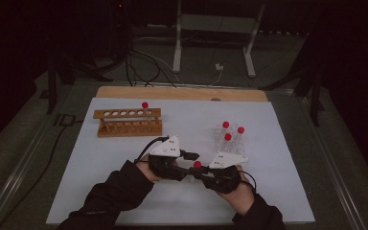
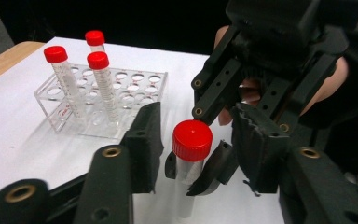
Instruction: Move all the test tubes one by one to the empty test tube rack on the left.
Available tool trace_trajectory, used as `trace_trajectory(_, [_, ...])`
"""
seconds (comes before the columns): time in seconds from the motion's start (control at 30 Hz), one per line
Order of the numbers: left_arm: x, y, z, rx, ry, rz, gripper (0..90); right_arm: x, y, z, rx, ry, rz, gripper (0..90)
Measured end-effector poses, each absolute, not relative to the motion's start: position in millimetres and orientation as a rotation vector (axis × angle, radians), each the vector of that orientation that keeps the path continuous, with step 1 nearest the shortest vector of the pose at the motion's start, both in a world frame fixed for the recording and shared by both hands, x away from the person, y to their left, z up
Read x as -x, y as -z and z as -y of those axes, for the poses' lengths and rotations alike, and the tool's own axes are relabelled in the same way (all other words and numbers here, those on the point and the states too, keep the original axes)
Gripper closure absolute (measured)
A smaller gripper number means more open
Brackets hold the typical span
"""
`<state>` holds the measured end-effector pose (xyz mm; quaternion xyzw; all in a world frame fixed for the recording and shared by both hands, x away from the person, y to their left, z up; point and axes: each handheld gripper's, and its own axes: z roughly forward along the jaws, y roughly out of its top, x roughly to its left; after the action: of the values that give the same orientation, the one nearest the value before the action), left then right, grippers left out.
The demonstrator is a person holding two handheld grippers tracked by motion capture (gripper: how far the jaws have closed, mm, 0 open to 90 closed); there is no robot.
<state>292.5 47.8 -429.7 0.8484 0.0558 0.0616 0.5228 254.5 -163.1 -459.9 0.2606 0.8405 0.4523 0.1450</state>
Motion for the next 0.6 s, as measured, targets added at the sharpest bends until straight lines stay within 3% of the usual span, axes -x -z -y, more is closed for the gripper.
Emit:
trace_trajectory(0.27, [-293.8, 433.6, -44.6, -2.050, -0.161, -0.129, 70.0, -254.3, 459.4, 162.7, -0.743, -1.303, -2.421, 75.2])
trace_trajectory(0.6, [-293.4, 434.2, -45.6, -2.055, -0.172, -0.119, 71.8, -255.0, 460.3, 162.2, -0.745, -1.308, -2.431, 75.1])
